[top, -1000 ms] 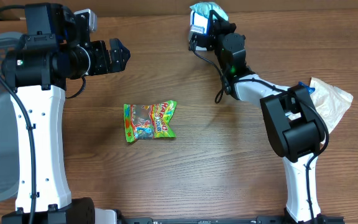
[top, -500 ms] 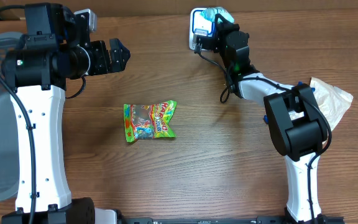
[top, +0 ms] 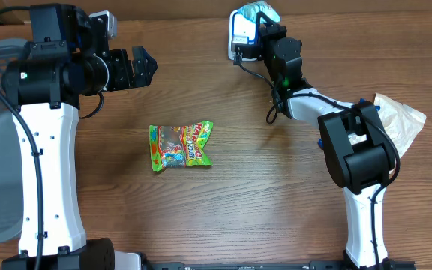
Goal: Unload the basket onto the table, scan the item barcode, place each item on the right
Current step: 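Hold the mint-green packet against the scanner face with the right gripper, then carry the packet right and release it beside the blue bar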
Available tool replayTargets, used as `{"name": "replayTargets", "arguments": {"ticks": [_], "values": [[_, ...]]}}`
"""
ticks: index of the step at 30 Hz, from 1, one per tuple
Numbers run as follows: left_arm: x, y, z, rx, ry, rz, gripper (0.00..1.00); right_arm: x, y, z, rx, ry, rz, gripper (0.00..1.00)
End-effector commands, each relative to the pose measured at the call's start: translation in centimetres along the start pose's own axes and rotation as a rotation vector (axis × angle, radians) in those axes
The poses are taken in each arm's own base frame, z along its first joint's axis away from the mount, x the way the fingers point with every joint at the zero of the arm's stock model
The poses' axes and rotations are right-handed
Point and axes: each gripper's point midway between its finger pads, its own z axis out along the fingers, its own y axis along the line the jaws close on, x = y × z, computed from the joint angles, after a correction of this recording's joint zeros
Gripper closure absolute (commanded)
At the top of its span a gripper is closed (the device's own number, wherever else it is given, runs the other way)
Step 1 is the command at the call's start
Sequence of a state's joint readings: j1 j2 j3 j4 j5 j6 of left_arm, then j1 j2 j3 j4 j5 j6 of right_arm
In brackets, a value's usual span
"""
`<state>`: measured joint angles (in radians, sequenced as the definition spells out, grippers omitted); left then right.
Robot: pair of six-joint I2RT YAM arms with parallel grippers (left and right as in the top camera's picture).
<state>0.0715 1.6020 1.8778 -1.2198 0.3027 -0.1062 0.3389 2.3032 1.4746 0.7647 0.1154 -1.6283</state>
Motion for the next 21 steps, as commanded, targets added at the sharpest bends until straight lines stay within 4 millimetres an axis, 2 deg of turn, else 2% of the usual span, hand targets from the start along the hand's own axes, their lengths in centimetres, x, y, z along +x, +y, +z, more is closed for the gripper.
{"name": "replayTargets", "arguments": {"ticks": [1, 11, 17, 18, 21], "values": [[0.0, -0.3, 0.0, 0.005, -0.002, -0.008, 0.0, -0.1, -2.0, 0.2, 0.042, -0.022, 0.0, 0.96], [0.0, -0.3, 0.0, 0.005, -0.002, -0.008, 0.0, -0.3, -2.5, 0.1, 0.048, -0.025, 0.002, 0.96], [0.0, -0.3, 0.0, 0.005, -0.002, -0.007, 0.01, -1.3, -8.5, -1.3, 0.118, -0.024, 0.031, 0.96], [0.0, -0.3, 0.0, 0.005, -0.002, -0.007, 0.0, -1.9, -10.3, -2.2, 0.098, 0.003, 0.117, 0.96], [0.0, -0.3, 0.0, 0.005, -0.002, -0.008, 0.0, -3.0, -10.7, -4.2, -0.038, 0.071, 0.213, 0.96]]}}
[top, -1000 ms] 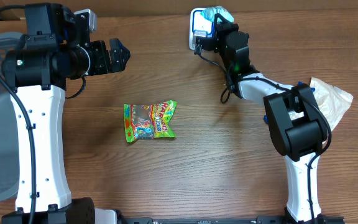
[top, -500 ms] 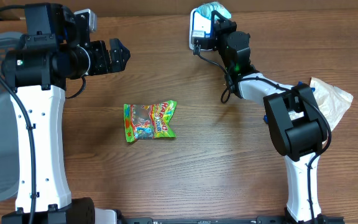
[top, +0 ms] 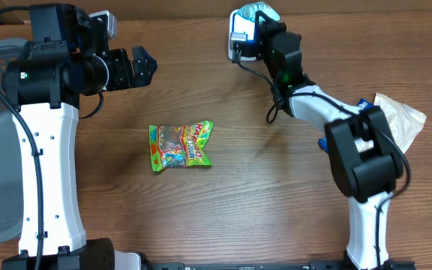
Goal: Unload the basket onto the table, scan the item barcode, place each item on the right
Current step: 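Carry the packet right and release it beside the blue bar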
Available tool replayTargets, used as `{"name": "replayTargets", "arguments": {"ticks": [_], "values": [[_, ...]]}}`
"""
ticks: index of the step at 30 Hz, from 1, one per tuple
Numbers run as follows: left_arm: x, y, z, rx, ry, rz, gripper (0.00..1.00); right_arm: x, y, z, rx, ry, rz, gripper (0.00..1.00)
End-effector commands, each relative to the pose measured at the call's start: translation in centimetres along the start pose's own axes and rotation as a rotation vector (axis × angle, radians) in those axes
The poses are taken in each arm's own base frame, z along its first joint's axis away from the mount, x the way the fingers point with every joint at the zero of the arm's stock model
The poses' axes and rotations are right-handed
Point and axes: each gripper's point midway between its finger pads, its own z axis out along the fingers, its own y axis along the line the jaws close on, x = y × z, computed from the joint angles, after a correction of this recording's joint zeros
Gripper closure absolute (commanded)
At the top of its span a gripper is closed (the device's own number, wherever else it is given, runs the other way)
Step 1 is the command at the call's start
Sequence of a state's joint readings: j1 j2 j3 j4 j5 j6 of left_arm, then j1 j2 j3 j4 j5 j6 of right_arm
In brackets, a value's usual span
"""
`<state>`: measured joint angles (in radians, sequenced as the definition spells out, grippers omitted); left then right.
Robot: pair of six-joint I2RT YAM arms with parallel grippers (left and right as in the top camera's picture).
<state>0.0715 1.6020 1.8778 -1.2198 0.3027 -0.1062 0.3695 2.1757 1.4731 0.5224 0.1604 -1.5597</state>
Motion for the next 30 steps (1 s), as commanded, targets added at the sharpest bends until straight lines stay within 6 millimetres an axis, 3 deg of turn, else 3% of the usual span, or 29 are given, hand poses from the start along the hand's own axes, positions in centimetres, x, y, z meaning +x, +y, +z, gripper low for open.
{"name": "replayTargets", "arguments": {"ticks": [1, 3, 6, 7, 9, 12, 15, 16, 17, 18, 21, 23, 25, 28, 29, 30], "values": [[0.0, -0.3, 0.0, 0.005, -0.002, -0.008, 0.0, -3.1, -7.8, -5.3, -0.012, 0.058, 0.222, 0.96], [0.0, -0.3, 0.0, 0.005, -0.002, -0.008, 0.0, -4.8, -7.4, -7.9, -0.112, 0.065, 0.39, 0.96], [0.0, -0.3, 0.0, 0.005, -0.002, -0.008, 0.0, -8.2, -7.1, -13.3, -0.28, 0.091, 0.849, 0.96], [0.0, -0.3, 0.0, 0.005, -0.002, -0.007, 0.01, -8.5, -6.2, -15.5, -0.357, 0.155, 1.055, 0.96], [0.0, -0.3, 0.0, 0.005, -0.002, -0.008, 0.0, -7.5, -4.9, -17.7, -0.413, 0.29, 1.284, 0.96], [0.0, -0.3, 0.0, 0.005, -0.002, -0.008, 0.0, -2.7, -1.2, -20.5, -0.491, 0.625, 1.643, 0.96], [0.0, -0.3, 0.0, 0.005, -0.002, -0.007, 0.0, 2.2, 0.7, -21.1, -0.554, 0.783, 1.782, 0.96], [0.0, -0.3, 0.0, 0.005, -0.002, -0.007, 0.0, 4.5, 0.9, -21.4, -0.542, 0.835, 1.839, 0.96], [0.0, -0.3, 0.0, 0.005, -0.002, -0.007, 0.0, 8.3, 1.0, -21.8, -0.507, 0.907, 1.933, 0.96], [0.0, -0.3, 0.0, 0.004, -0.002, -0.007, 0.0, 9.3, 1.1, -22.0, -0.495, 0.928, 1.959, 0.96], [0.0, -0.3, 0.0, 0.005, -0.002, -0.007, 0.0, 15.6, 2.2, -22.8, -0.412, 1.045, 2.061, 0.96], [0.0, -0.3, 0.0, 0.005, -0.002, -0.008, 0.0, 18.8, 4.3, -23.4, -0.376, 1.147, 2.089, 0.96], [0.0, -0.3, 0.0, 0.005, -0.002, -0.008, 0.0, 19.8, 6.2, -23.6, -0.386, 1.212, 2.093, 0.96], [0.0, -0.3, 0.0, 0.005, -0.002, -0.008, 0.0, 20.6, 10.6, -24.0, -0.442, 1.339, 2.079, 0.95], [0.0, -0.3, 0.0, 0.005, -0.002, -0.007, 0.0, 20.9, 11.8, -24.2, -0.444, 1.381, 2.061, 0.92], [0.0, -0.3, 0.0, 0.005, -0.002, -0.008, 0.0, 21.2, 12.4, -24.3, -0.437, 1.409, 2.043, 0.79]]}}
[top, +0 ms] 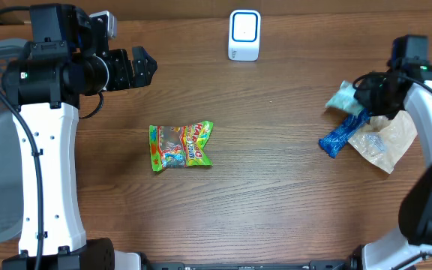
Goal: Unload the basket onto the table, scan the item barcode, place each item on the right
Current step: 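Carry the packet right and release it beside the blue bar, then move the right gripper to the Haribo bag and grasp it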
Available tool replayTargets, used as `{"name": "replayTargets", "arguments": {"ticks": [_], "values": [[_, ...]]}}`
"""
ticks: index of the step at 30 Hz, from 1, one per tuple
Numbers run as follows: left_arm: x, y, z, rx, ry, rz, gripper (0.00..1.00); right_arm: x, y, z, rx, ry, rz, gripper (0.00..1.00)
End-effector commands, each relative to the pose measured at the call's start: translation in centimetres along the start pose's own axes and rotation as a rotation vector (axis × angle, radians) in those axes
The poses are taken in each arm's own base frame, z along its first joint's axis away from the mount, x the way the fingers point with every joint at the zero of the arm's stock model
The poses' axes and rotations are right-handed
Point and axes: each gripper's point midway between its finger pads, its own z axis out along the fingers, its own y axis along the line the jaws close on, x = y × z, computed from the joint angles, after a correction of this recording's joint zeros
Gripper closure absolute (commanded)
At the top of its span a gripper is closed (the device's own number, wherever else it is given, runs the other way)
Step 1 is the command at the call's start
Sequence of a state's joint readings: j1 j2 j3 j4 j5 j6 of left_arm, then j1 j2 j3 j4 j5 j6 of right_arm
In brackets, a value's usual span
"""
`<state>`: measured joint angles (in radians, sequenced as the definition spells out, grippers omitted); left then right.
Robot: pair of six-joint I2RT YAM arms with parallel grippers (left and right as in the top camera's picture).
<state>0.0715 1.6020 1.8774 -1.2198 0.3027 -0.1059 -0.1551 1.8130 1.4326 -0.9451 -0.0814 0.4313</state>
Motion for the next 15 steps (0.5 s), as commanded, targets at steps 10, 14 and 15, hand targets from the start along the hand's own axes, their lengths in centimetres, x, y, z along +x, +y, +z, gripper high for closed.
{"name": "replayTargets", "arguments": {"ticks": [10, 14, 15], "values": [[0.0, -0.3, 0.0, 0.005, -0.002, -0.008, 0.0, -1.3, 3.8, -3.9, -0.108, 0.03, -0.102, 0.31], [0.0, -0.3, 0.0, 0.005, -0.002, -0.008, 0.0, 1.7, 13.6, -7.2, -0.449, 0.07, -0.328, 0.22], [0.0, -0.3, 0.0, 0.005, -0.002, -0.008, 0.0, 3.1, 15.6, -6.8, -0.475, 0.083, -0.365, 0.19]]}}
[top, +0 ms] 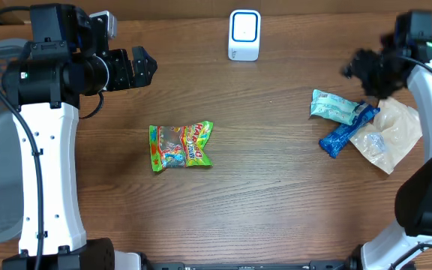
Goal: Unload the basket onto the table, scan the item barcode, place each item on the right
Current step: 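Move the right gripper to the Haribo bag and grasp it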
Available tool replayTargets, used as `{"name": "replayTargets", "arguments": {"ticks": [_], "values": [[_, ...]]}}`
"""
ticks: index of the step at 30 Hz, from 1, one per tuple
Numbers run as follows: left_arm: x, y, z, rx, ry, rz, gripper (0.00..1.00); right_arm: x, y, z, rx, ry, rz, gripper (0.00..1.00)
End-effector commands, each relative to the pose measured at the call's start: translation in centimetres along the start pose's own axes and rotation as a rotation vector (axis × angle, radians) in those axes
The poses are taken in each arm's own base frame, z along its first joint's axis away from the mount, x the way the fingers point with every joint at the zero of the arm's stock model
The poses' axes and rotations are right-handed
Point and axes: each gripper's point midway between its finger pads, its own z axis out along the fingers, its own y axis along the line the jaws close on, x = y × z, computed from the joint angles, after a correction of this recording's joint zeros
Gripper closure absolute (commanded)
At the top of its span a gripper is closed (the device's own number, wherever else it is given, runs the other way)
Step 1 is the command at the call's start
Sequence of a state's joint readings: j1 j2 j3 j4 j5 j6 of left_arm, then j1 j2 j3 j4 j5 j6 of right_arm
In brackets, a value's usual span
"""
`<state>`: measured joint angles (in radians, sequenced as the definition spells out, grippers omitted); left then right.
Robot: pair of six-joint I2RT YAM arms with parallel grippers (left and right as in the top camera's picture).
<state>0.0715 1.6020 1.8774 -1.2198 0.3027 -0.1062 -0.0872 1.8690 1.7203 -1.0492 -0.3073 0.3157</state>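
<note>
The white scanner with a blue face stands at the far middle of the table. A teal packet lies flat at the right, its end touching a blue packet. My right gripper hovers blurred just beyond the teal packet, open and holding nothing. A green candy bag lies left of the table's centre. My left gripper hangs open at the far left, well behind the candy bag.
A crinkled clear bag lies at the right edge beside the blue packet. The white left arm column stands along the left side. Bare wood lies between the candy bag and the packets.
My right gripper held the teal packet above the pile at the right. It has let go, the packet now lies on the table, and the gripper sits farther back. The left arm has not moved.
My right gripper held the teal packet up against the scanner at the far middle and stayed there at the following moment. Then it was at the right side with the packet over the pile. Now the packet rests on the table and the gripper is free.
</note>
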Motion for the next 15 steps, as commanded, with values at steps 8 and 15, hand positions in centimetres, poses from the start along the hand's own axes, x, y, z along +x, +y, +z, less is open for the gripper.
{"name": "replayTargets", "arguments": {"ticks": [8, 15], "values": [[0.0, -0.3, 0.0, 0.005, -0.002, -0.007, 0.0, 15.8, 16.0, 9.1, -0.249, 0.343, -0.289, 0.16], [0.0, -0.3, 0.0, 0.005, -0.002, -0.007, 0.0, 25.4, 20.4, 14.3, -0.204, 0.424, -0.429, 0.18]]}}
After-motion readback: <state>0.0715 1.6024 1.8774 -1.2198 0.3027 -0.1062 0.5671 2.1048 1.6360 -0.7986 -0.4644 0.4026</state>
